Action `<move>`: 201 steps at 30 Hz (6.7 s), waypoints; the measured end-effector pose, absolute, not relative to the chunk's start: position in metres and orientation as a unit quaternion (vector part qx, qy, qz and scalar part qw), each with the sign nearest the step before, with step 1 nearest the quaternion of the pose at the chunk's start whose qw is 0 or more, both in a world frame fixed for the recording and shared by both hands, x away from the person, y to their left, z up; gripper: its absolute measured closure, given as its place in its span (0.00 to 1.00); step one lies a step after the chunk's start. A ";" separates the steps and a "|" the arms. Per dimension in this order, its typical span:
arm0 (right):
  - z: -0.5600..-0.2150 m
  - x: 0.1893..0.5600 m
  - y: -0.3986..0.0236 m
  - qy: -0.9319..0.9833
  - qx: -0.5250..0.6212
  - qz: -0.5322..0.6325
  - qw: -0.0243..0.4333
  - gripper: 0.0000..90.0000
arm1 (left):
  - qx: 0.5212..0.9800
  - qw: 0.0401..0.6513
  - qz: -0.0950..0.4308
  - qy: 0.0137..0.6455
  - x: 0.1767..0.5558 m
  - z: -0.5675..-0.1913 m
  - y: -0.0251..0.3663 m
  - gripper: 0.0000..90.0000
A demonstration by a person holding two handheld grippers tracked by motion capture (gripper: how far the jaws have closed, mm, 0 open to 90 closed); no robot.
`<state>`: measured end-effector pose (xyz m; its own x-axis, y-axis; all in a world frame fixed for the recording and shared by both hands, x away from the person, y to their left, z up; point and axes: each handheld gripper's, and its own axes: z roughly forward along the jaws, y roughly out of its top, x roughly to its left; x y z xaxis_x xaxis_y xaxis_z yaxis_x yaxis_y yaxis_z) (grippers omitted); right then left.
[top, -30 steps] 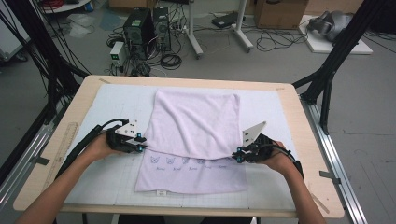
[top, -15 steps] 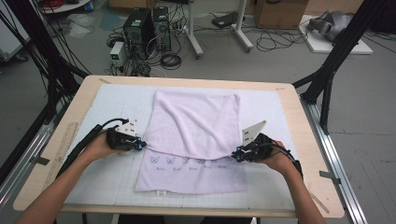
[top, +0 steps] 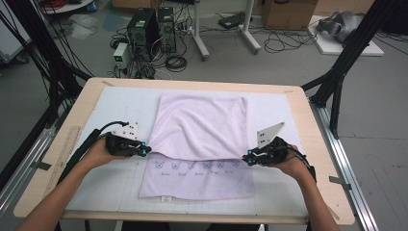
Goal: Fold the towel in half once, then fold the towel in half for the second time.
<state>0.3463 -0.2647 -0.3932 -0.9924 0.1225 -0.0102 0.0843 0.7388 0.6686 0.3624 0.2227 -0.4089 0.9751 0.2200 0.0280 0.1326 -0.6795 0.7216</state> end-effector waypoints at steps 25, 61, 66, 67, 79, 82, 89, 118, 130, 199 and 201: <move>-0.386 0.306 -0.282 0.937 -0.010 0.350 -0.012 0.97 | 0.897 0.441 0.028 -0.003 0.305 -0.399 0.233 0.99; -0.403 0.277 -0.268 0.951 -0.058 0.292 -0.083 0.97 | 0.899 0.436 -0.032 -0.039 0.268 -0.421 0.232 0.99; -0.408 0.278 -0.266 0.955 -0.056 0.279 -0.086 0.97 | 0.900 0.434 -0.040 -0.033 0.271 -0.426 0.232 0.99; -0.409 0.279 -0.265 0.955 -0.056 0.276 -0.087 0.97 | 0.900 0.433 -0.040 -0.033 0.271 -0.427 0.231 0.99; -0.415 0.279 -0.265 0.958 -0.043 0.271 -0.085 0.83 | 0.894 0.446 -0.036 0.010 0.279 -0.433 0.236 0.90; -0.414 0.279 -0.268 0.956 -0.023 0.285 -0.071 0.67 | 0.889 0.456 -0.026 0.018 0.281 -0.432 0.239 0.81; -0.409 0.280 -0.276 0.946 0.023 0.324 -0.021 0.34 | 0.878 0.476 0.007 0.042 0.286 -0.429 0.246 0.63; -0.374 0.283 -0.322 0.772 0.271 0.550 0.170 0.02 | 0.769 0.572 0.171 0.227 0.307 -0.395 0.298 0.02; -0.376 0.283 -0.324 0.737 0.308 0.572 0.184 0.02 | 0.746 0.584 0.181 0.265 0.304 -0.390 0.315 0.02; -0.321 0.429 -0.303 0.766 0.352 0.497 0.206 0.02 | 0.779 0.554 0.187 0.225 0.404 -0.344 0.275 0.02; -0.321 0.437 -0.301 0.771 0.353 0.490 0.202 0.02 | 0.782 0.550 0.188 0.224 0.409 -0.343 0.274 0.02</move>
<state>0.4368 -0.3006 -0.3211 -0.6688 0.7426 0.0352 0.3475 0.2705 0.8978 0.4091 0.2736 -0.3435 0.8294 0.5567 0.0474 0.1434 -0.2941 0.9449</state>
